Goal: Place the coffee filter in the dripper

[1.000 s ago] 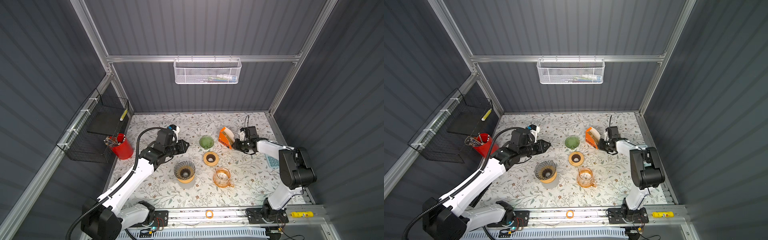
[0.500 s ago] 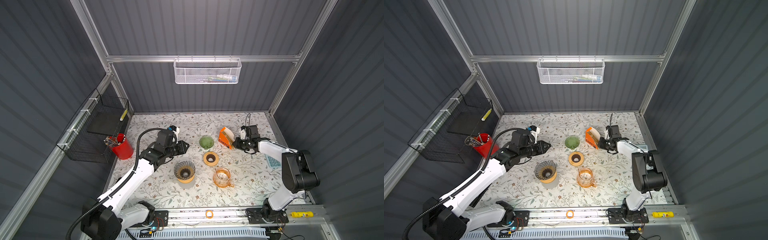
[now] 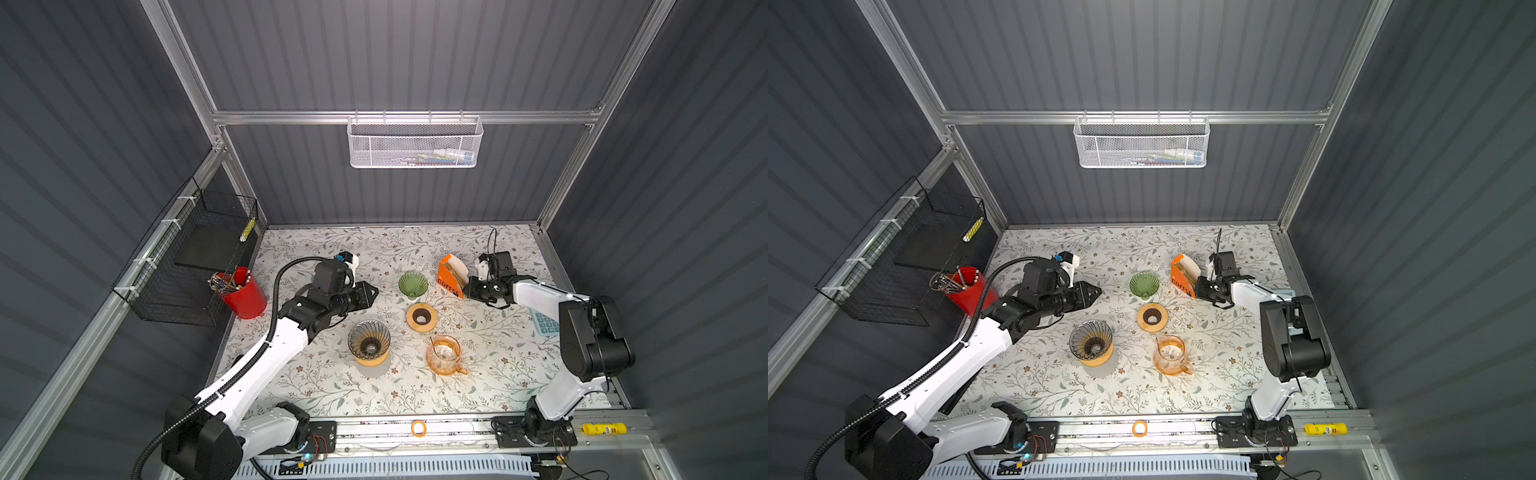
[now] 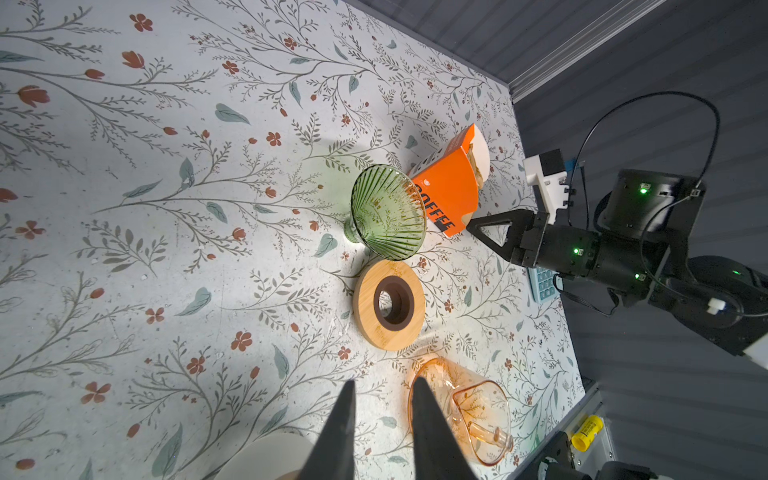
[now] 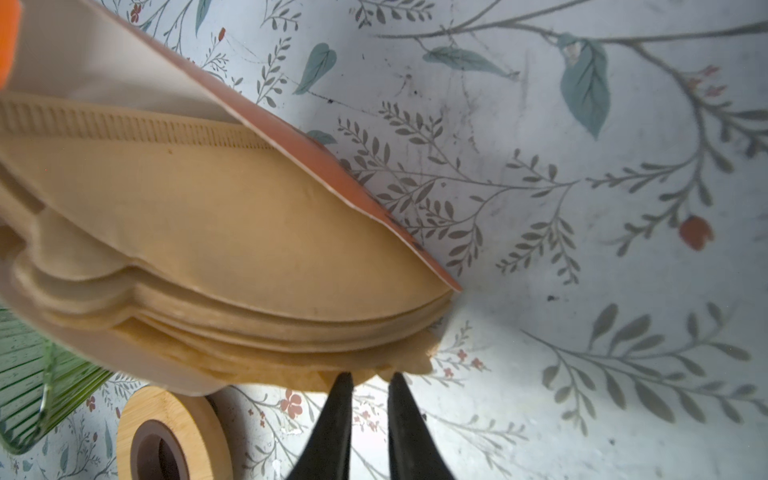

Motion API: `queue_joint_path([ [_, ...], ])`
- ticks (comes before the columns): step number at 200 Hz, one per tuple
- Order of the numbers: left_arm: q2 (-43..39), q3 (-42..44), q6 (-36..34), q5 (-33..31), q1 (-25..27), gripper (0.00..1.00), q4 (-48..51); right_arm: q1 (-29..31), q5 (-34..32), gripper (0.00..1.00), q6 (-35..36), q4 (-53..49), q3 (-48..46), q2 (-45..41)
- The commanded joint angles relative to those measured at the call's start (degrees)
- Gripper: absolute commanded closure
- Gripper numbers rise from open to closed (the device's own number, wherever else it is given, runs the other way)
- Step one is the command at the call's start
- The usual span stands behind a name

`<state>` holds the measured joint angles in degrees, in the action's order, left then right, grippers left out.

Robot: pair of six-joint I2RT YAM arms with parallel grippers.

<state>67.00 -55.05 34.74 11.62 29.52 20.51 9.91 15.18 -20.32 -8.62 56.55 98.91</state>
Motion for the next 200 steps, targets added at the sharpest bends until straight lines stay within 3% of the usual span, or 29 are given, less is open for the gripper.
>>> queue_joint_path([
  [1,-1.26,0.47,0.33,-0.10,-0.34,0.75,-0.23,0.37,-0.65,0.80,0.63,-0.85,1.63,0.80],
  [103,-1.08,0.47,0.53,0.16,-0.34,0.75,-0.56,0.63,-2.24,0.80,1.33,-1.29,2.24,1.52],
  [125,-1.00,0.48,0.55,0.16,-0.35,0.75,-0.56,0.81,-2.28,0.74,1.38,-1.20,2.23,1.54],
  [200,-1.03,0.47,0.59,0.25,-0.34,0.75,-0.56,1.07,-2.79,0.76,1.68,-1.26,2.67,2.00],
])
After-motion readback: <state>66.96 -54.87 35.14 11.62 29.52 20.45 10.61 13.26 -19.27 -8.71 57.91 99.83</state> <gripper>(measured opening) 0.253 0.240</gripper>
